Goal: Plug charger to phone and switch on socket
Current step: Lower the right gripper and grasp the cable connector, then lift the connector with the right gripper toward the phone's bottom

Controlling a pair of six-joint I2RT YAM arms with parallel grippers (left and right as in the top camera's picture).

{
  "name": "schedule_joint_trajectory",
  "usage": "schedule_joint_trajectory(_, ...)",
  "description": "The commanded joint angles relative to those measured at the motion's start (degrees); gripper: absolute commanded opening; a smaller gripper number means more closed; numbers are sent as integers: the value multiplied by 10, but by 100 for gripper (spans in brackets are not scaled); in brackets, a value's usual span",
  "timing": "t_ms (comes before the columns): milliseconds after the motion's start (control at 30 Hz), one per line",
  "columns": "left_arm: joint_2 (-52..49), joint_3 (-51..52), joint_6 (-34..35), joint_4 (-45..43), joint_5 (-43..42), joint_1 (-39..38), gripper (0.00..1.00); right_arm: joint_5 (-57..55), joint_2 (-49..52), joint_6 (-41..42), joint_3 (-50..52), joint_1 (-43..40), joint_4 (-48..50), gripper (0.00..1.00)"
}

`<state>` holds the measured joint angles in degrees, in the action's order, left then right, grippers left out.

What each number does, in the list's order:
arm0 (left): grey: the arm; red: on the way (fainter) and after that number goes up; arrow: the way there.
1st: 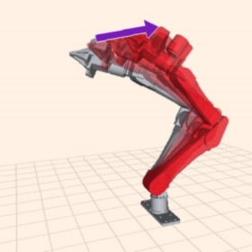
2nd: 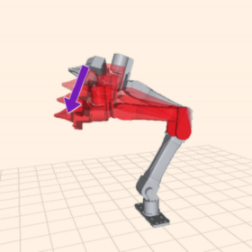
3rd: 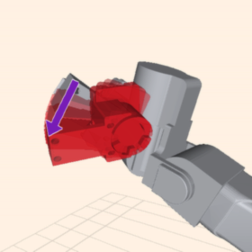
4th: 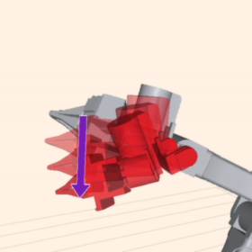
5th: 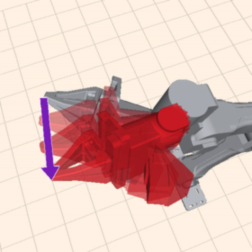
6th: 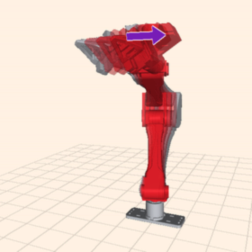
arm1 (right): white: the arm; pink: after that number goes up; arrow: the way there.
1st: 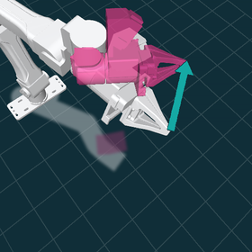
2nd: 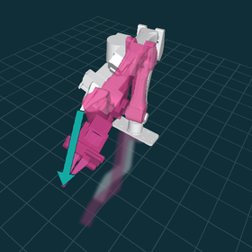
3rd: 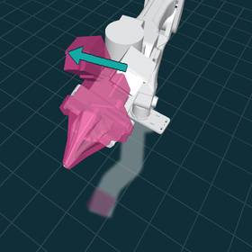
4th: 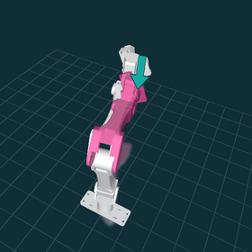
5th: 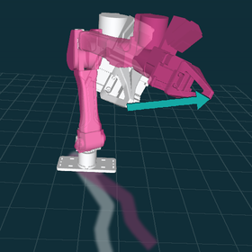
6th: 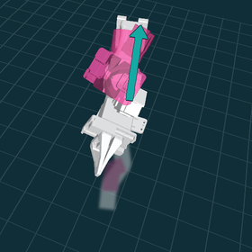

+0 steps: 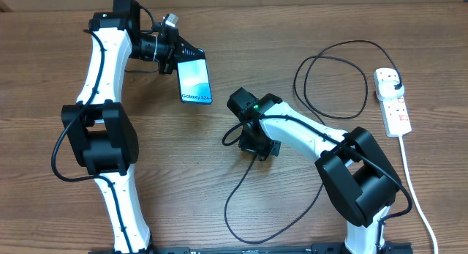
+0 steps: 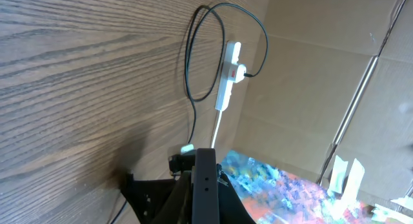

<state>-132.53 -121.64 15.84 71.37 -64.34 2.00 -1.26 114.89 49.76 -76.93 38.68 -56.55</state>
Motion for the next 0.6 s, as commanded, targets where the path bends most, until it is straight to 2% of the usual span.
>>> schedule_joint_trajectory(0, -1, -12, -13, 4, -28, 3, 4, 1, 4, 9, -12, 2, 2, 4)
schedule_joint_trajectory(333, -1, -12, -12, 4, -28, 3, 4, 5, 3, 8, -22, -6, -12, 4)
schedule_joint_trajectory(533, -1, -12, -8, 3, -37, 3, 4, 50, -13, -36, -76, -74, -49, 4)
schedule_joint_trajectory(567, -1, -12, -8, 2, -44, 3, 4, 94, -25, -59, -84, -97, -37, 4)
